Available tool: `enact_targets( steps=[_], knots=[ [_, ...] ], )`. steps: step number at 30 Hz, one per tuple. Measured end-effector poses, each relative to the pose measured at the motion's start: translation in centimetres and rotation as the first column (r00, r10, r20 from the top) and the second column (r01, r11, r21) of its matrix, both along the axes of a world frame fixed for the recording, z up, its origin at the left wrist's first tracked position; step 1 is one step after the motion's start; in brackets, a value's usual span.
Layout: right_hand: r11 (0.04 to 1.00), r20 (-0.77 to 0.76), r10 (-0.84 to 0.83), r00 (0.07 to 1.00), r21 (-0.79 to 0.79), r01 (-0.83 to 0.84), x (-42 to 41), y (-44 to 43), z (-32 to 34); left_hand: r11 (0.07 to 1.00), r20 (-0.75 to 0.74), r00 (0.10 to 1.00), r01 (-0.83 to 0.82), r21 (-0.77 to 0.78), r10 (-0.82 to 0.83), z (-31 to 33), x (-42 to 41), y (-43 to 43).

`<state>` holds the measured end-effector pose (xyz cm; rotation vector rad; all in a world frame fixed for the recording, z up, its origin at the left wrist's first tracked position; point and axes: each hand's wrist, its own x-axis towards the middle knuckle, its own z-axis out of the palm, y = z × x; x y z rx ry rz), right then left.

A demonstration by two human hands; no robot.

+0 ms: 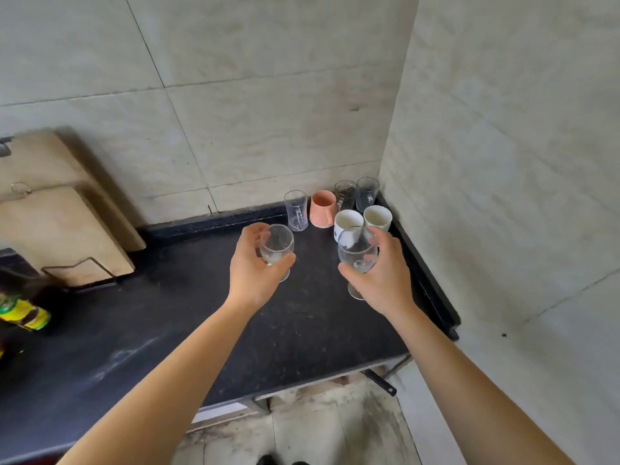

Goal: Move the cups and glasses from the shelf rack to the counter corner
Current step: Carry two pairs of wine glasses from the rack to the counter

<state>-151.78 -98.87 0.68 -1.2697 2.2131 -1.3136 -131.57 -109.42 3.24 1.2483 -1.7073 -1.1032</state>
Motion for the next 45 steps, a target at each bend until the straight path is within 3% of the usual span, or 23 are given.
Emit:
enact_targets(
  steps=[11, 19, 22, 27, 39, 45],
  knots=[
    [0.984, -0.024, 0.057, 0.998, 0.169, -0.052, -5.9, -15.2, -5.7, 0.993, 0.154, 0.988, 0.003, 0.12, -0.022, -9.1, -6.2, -13.3],
    [0.951, -0.117, 0.106, 0.987, 0.303, -0.066, -7.9, -21.6, -11.5, 0.976, 0.298, 0.948, 0.047, 0.211, -0.11, -15.3, -9.6, -19.1],
    [0.932, -0.22, 0.149, 0.964, 0.358, -0.062, -8.8, -23.0, -12.9, 0.968, 0.305, 0.945, 0.039, 0.25, -0.117, -16.6, -10.8, -20.1],
    [0.921, -0.309, 0.185, 0.933, 0.386, -0.055, -10.0, -24.8, -13.9, 0.957, 0.313, 0.94, 0.042, 0.288, -0.136, -17.8, -12.7, -21.2],
    [0.892, -0.21, 0.263, 0.942, 0.426, -0.154, -11.1, -25.3, -14.1, 0.949, 0.279, 0.953, 0.028, 0.313, -0.12, -18.6, -14.1, -21.6],
    [0.82, -0.2, 0.381, 0.903, 0.524, -0.231, -11.5, -24.6, -11.5, 0.962, 0.453, 0.874, 0.056, 0.268, -0.177, -16.3, -12.6, -21.4]
  ],
)
